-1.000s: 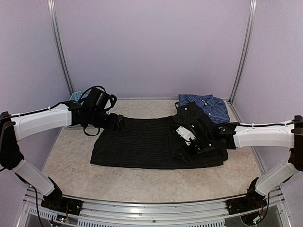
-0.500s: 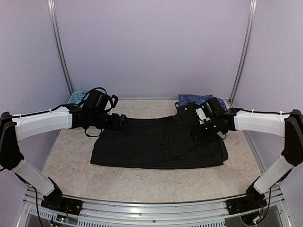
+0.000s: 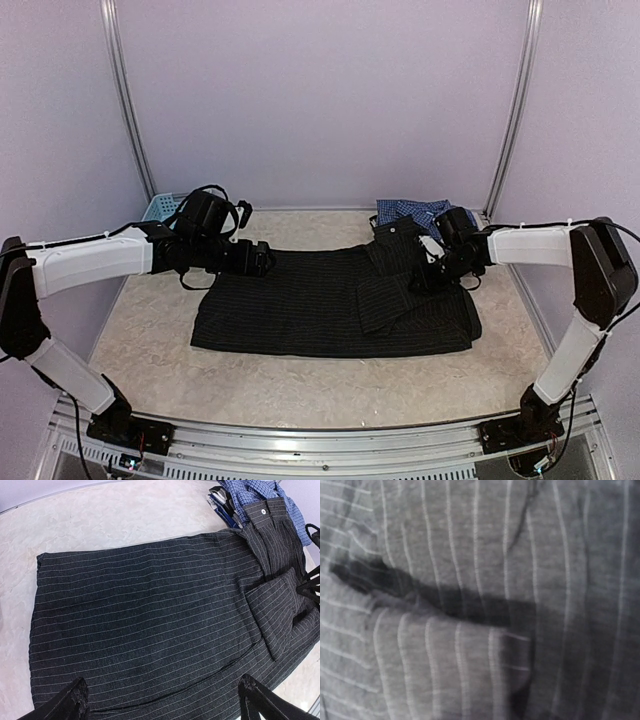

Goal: Fold and stack the long sleeve shirts
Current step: Fold the flattened shirt at the center of the board.

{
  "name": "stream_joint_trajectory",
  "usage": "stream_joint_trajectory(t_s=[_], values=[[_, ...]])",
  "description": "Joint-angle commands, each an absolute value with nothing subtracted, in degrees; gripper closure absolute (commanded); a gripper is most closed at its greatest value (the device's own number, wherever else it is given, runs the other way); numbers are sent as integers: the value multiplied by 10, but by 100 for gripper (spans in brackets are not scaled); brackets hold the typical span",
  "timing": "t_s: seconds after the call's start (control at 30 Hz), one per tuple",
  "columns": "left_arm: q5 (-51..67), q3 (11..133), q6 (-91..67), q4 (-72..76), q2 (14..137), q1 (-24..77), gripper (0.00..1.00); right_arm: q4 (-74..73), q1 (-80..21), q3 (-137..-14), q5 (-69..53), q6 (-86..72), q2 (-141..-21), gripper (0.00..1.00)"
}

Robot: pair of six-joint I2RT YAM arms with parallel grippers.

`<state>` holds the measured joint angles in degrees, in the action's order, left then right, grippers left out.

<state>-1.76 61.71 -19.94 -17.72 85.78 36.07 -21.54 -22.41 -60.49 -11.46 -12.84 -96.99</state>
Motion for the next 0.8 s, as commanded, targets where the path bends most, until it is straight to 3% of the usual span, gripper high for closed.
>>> stream_joint_trajectory(t_s=[0.0,0.13,0.43,0.77], values=[[-11,613,-196,-164,857,361,1,-194,-219,-607,-169,-121,-980,77],[-30,605,-208,-161,848,360,1,-188,-220,-605,-201,-120,-970,100],[11,550,-287,-79,814,358,1,-178,-327,-636,-187,-186,-944,100],[77,487,-393,-6,839,353,1,-132,-465,-737,-186,-244,-1068,100]])
